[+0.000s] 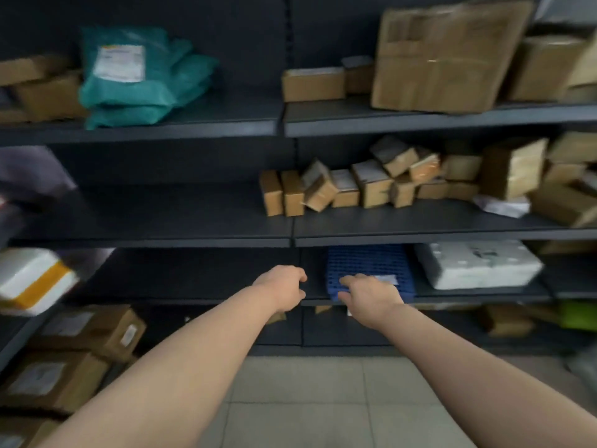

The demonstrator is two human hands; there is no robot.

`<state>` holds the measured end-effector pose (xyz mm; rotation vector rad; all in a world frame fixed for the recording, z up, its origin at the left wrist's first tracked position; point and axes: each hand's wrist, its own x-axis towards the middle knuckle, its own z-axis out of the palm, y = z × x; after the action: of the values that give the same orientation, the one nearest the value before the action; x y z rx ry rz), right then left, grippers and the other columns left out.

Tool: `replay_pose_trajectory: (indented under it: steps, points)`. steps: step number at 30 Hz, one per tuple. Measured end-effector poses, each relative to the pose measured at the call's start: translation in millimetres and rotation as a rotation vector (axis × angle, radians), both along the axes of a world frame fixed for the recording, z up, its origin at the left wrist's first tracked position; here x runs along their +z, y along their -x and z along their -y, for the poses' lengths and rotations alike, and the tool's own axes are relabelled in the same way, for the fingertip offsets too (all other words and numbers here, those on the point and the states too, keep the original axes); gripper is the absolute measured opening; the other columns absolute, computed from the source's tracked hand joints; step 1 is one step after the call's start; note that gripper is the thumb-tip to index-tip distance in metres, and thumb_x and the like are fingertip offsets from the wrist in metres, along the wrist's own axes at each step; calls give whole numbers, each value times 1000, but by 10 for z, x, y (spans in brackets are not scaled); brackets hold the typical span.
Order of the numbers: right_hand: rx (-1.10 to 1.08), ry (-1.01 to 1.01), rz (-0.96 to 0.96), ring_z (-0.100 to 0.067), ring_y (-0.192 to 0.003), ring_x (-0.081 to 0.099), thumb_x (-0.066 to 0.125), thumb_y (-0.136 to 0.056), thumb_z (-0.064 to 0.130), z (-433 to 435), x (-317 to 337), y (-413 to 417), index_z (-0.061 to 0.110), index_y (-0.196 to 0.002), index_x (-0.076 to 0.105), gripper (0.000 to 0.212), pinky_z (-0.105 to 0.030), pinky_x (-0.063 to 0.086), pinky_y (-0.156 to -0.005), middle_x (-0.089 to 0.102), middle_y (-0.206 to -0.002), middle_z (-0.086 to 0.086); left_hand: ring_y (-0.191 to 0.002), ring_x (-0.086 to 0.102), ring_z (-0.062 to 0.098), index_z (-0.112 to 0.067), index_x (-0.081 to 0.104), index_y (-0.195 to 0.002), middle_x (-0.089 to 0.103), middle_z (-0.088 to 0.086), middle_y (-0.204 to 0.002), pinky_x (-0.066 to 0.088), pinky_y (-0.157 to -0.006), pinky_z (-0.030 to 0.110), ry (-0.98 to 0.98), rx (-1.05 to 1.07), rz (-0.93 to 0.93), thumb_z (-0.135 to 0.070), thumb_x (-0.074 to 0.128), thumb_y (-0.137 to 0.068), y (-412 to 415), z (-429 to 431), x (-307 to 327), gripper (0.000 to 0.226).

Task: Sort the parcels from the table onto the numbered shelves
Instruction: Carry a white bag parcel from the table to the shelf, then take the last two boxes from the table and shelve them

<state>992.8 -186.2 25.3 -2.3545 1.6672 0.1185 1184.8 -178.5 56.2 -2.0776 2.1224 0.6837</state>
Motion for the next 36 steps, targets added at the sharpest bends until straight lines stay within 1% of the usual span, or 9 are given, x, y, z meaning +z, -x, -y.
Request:
replay_pose_trajectory:
  steps: [3,6,9,17,20,27,29,33,36]
  points:
    - [-174,1,-18,-27,-115,52,35,-99,41,-108,21,796,23,-134,46,40,-40,39,-88,52,-132,-4,-117,54,20,-28,47,-140,49,0,-141,43,-79,29,14,-160,-7,-32,54,-97,856,181,19,44]
    - [-329,4,-20,-27,-119,51,36,-98,42,-301,46,1655,25,-134,46,41,-40,39,-90,53,-132,-3,-124,49,21,-26,45,-142,46,0,-144,44,-87,31,12,-322,-22,-32,53,-97,1750,294,35,46]
    - [-469,3,-4,-26,-118,52,39,-97,45,-580,54,2605,27,-132,47,40,-41,40,-89,55,-130,-1,-126,48,23,-24,44,-142,46,2,-145,45,-97,35,-11,-420,-59,-32,54,-96,2685,310,44,48]
    - [-789,68,-36,-27,-112,57,36,-96,47,-1417,175,4798,26,-119,55,36,-40,43,-87,60,-120,0,-125,51,24,-26,46,-141,51,3,-140,43,-103,38,17,-695,-92,-33,55,-94,5116,-62,191,49]
    - [-904,84,-25,-27,-111,57,38,-96,49,-1770,220,5360,26,-116,56,35,-40,44,-87,60,-118,-1,-124,51,25,-27,46,-141,51,4,-140,45,-101,38,17,-812,-58,-33,56,-95,5857,-257,254,47]
    - [-1179,123,-2,-25,-119,53,34,-98,48,-2529,228,6473,26,-129,50,41,-40,44,-92,55,-130,0,-115,56,23,-28,47,-138,53,1,-136,48,-85,34,47,-1042,-38,-34,54,-95,7340,-652,339,44]
    - [-1266,129,20,-24,-120,53,35,-97,49,-2697,228,6765,28,-130,50,42,-40,44,-92,55,-131,0,-115,56,23,-28,47,-139,52,1,-137,49,-89,35,34,-1092,-64,-34,55,-96,7732,-750,375,44]
    - [-1393,105,27,-26,-118,53,36,-98,49,-2958,199,7376,27,-131,49,42,-40,45,-90,56,-130,-2,-127,49,24,-25,46,-140,50,4,-140,43,-104,41,-21,-1194,-131,-32,57,-96,8506,-861,408,46]
    - [-1484,91,11,-26,-116,54,37,-97,50,-3038,166,7891,26,-128,50,41,-41,46,-90,59,-128,-3,-128,48,26,-24,47,-141,51,6,-141,42,-106,41,-67,-1233,-176,-31,58,-95,9133,-873,368,47]
